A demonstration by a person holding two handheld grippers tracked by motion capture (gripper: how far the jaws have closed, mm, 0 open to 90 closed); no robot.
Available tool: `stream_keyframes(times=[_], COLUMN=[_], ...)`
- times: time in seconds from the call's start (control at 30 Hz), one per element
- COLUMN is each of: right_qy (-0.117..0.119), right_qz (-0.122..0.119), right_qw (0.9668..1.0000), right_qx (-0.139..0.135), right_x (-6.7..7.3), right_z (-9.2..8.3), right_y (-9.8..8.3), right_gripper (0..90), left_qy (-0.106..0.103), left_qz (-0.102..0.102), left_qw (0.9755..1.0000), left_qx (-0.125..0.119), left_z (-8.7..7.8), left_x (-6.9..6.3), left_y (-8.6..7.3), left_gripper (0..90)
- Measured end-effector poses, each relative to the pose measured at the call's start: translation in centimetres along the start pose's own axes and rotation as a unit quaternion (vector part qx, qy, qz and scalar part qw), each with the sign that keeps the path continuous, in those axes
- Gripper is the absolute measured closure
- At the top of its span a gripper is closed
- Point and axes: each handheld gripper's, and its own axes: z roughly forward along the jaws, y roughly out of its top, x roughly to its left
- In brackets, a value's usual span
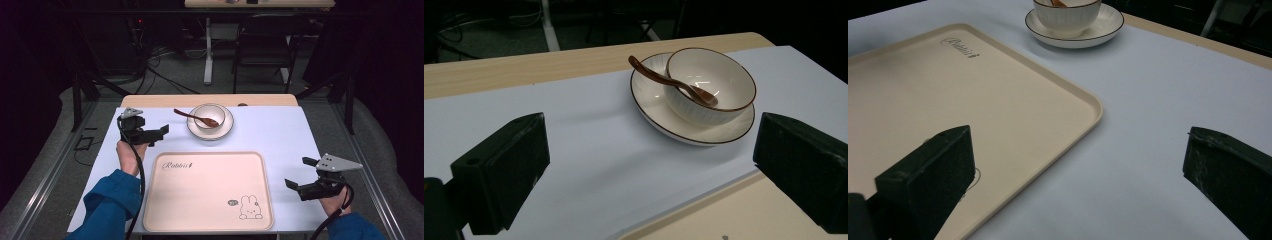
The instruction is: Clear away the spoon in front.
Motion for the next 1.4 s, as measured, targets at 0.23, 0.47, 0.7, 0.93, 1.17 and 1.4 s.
stream_keyframes(times=[0.23,0.47,0.7,0.93,1.17,1.4], right_qy=[0.001,0.002,0.002,0.003,0.003,0.004], right_qz=[0.0,0.001,0.002,0.001,0.0,0.002], right_qw=[1.0,1.0,1.0,1.0,1.0,1.0], right_qx=[0.0,0.002,0.002,0.003,0.003,0.003], right_x=[0.0,0.0,0.0,-0.1,-0.1,-0.1], right_z=[0.0,0.1,0.1,0.1,0.1,0.1], right_y=[0.0,0.0,0.0,0.0,0.0,-0.1], right_gripper=[0.0,0.0,0.0,0.0,0.0,0.0], left_qy=[0.005,0.009,0.013,0.012,0.008,0.005], left_qz=[0.0,-0.007,-0.002,-0.002,0.002,-0.006], left_qw=[1.0,0.9999,0.9999,0.9999,0.9998,0.9994], left_qx=[-0.003,0.004,0.008,0.012,0.02,0.032], left_z=[1.2,2.9,4.1,5.8,7.2,8.5], left_x=[-0.5,-0.5,-0.7,-0.9,-1.1,-0.9], left_y=[0.5,0.7,1.1,1.6,2.2,2.4], left_gripper=[1.8,2.8,4.4,6.7,9.6,12.8])
